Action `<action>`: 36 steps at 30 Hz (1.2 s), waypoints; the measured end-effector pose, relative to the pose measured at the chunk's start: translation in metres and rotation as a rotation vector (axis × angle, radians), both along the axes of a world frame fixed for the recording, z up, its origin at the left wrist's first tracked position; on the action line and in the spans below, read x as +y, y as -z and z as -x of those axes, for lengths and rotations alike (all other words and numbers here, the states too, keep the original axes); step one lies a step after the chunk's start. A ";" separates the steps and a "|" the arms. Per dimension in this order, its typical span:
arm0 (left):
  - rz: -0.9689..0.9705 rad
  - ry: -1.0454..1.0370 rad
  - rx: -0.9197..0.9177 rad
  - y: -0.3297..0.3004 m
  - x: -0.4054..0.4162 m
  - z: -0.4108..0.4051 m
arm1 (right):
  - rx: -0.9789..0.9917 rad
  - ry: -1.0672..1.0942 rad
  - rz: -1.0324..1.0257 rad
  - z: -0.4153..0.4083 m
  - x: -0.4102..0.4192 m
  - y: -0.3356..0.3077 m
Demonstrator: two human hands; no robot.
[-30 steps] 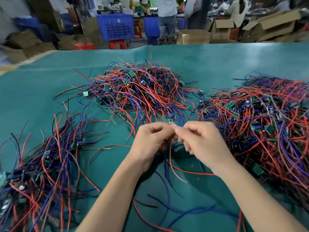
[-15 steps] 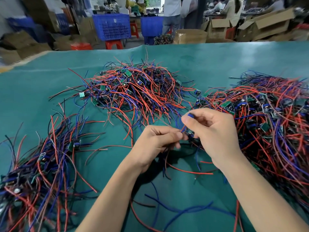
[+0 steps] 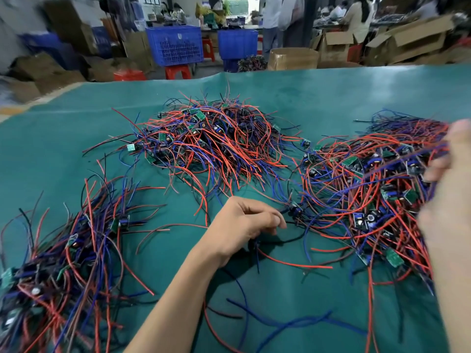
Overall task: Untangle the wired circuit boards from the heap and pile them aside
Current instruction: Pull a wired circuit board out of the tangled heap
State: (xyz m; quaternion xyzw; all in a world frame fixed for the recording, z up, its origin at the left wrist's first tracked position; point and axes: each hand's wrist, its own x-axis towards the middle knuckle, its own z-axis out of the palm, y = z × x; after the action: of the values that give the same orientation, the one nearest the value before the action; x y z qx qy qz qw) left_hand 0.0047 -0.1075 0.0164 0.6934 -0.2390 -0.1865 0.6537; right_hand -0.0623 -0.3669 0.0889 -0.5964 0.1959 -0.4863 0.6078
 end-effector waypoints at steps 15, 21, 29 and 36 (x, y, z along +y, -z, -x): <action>0.052 -0.023 0.045 0.002 -0.002 -0.002 | 0.422 -0.437 0.686 0.001 0.011 -0.095; 0.006 -0.041 0.047 -0.001 -0.002 -0.001 | 0.688 -0.092 1.098 -0.041 -0.065 -0.091; 0.019 -0.039 0.040 -0.003 -0.002 -0.001 | 0.819 -0.488 1.300 -0.115 0.077 -0.058; 0.035 -0.025 0.042 -0.003 -0.001 0.000 | 0.940 -0.485 1.062 -0.177 0.137 0.019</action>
State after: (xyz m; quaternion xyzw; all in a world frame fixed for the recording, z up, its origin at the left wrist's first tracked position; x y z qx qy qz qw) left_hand 0.0049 -0.1082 0.0198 0.6807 -0.2198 -0.1884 0.6730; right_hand 0.1148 -0.2302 0.0699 -0.9809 0.0369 -0.0620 0.1805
